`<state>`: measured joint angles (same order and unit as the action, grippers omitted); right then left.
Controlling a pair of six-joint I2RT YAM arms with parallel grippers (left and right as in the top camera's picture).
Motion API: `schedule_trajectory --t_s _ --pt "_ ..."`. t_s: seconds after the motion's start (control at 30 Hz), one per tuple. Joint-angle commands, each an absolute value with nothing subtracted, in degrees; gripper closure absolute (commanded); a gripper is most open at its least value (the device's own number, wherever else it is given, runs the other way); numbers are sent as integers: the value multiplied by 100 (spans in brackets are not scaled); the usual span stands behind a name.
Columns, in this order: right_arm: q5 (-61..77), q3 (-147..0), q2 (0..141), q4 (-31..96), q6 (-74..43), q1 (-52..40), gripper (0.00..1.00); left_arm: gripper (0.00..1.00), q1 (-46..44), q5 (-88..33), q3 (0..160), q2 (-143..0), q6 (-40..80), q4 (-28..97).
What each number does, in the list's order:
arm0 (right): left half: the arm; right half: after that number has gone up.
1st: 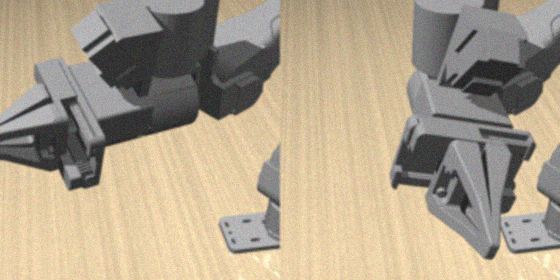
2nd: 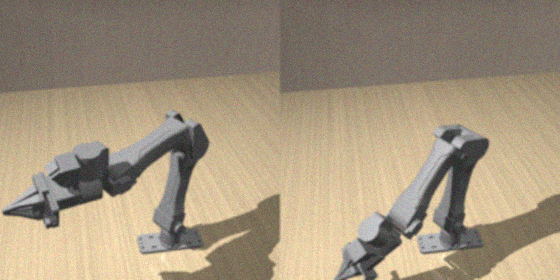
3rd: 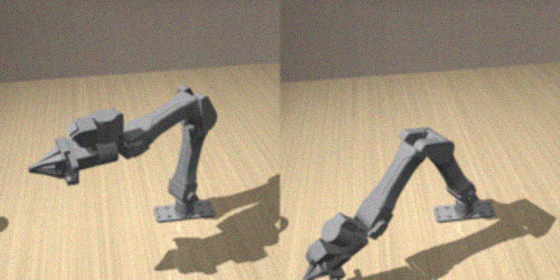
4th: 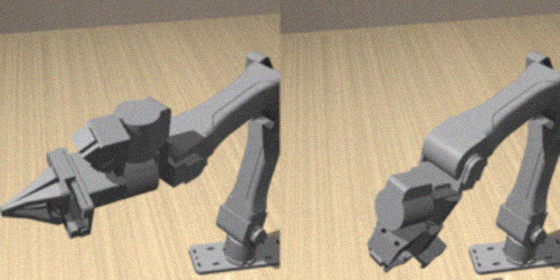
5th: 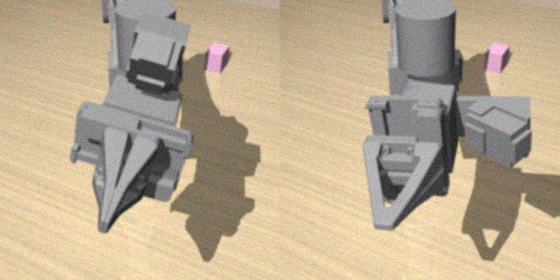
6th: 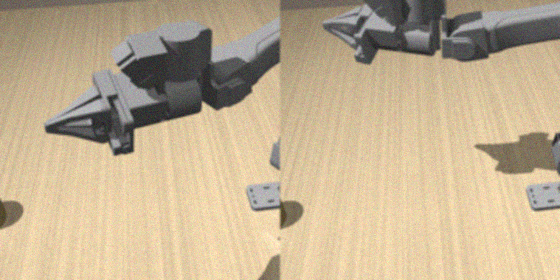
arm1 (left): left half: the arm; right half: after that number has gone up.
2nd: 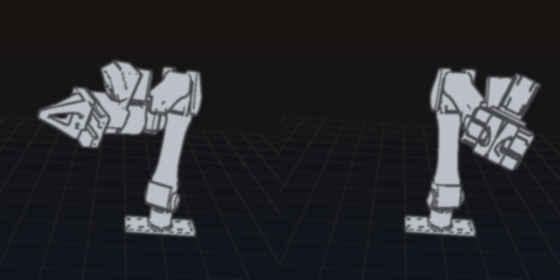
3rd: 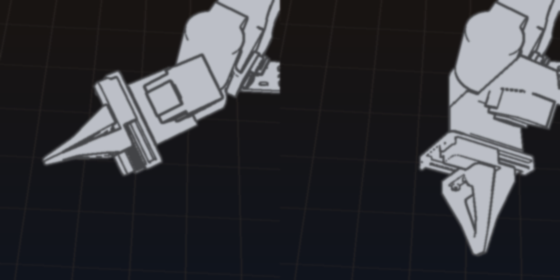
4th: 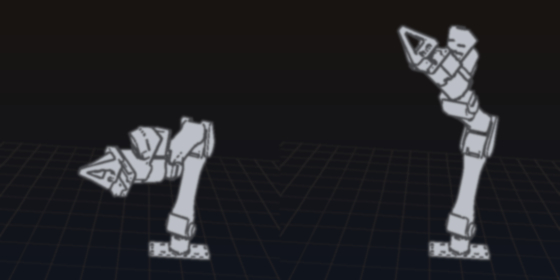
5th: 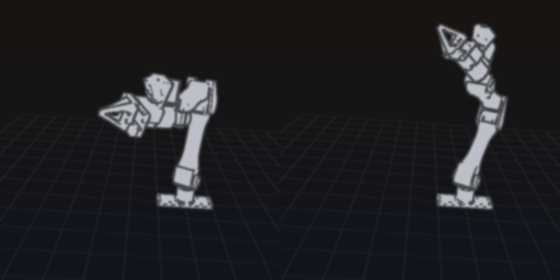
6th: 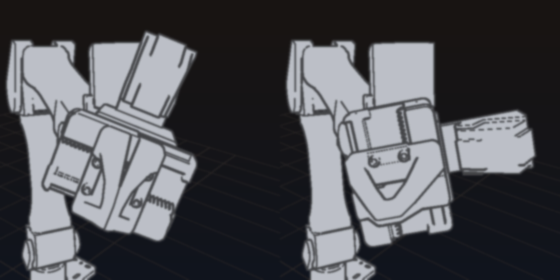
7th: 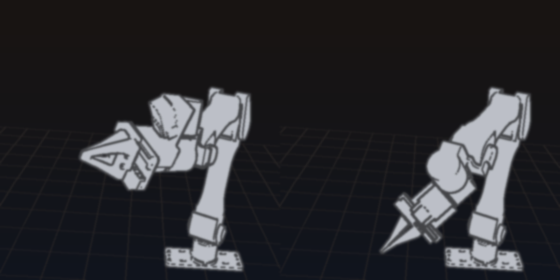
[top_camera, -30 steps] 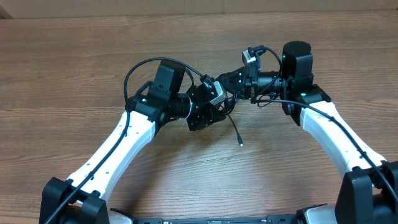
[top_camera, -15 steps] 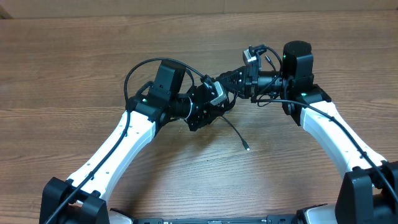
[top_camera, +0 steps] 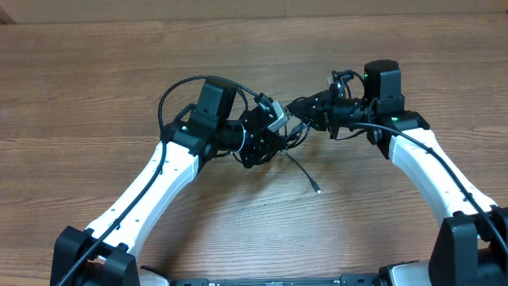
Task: Untangle cables
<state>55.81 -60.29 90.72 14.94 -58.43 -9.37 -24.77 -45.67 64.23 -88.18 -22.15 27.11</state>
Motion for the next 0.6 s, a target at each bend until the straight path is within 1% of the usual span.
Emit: schedule_trajectory --t_s 0.0,0.17,0.23,0.27,0.3,0.57 --pt "5096 -6007 9067 1787 -5363 -913 96 96 -2401 -4764 6499 -8709 -1977 2556" --pt "4906 -6007 9067 2141 -5087 -913 96 96 -2134 -4644 6499 -8709 -1426 2307" --pt "4910 -6007 9067 2169 -5070 -906 96 96 -1981 -4095 6499 -8709 -910 2311" --pt "4908 -6007 9067 2191 -5068 -893 96 96 -1855 -3496 6499 -8709 -263 2311" --pt "4908 -6007 9067 2191 -5070 -893 96 96 -1804 -3389 6499 -8709 -75 2311" --pt "4910 -6007 9067 2381 -5041 -904 96 96 -1653 -3400 6499 -8709 753 1981"
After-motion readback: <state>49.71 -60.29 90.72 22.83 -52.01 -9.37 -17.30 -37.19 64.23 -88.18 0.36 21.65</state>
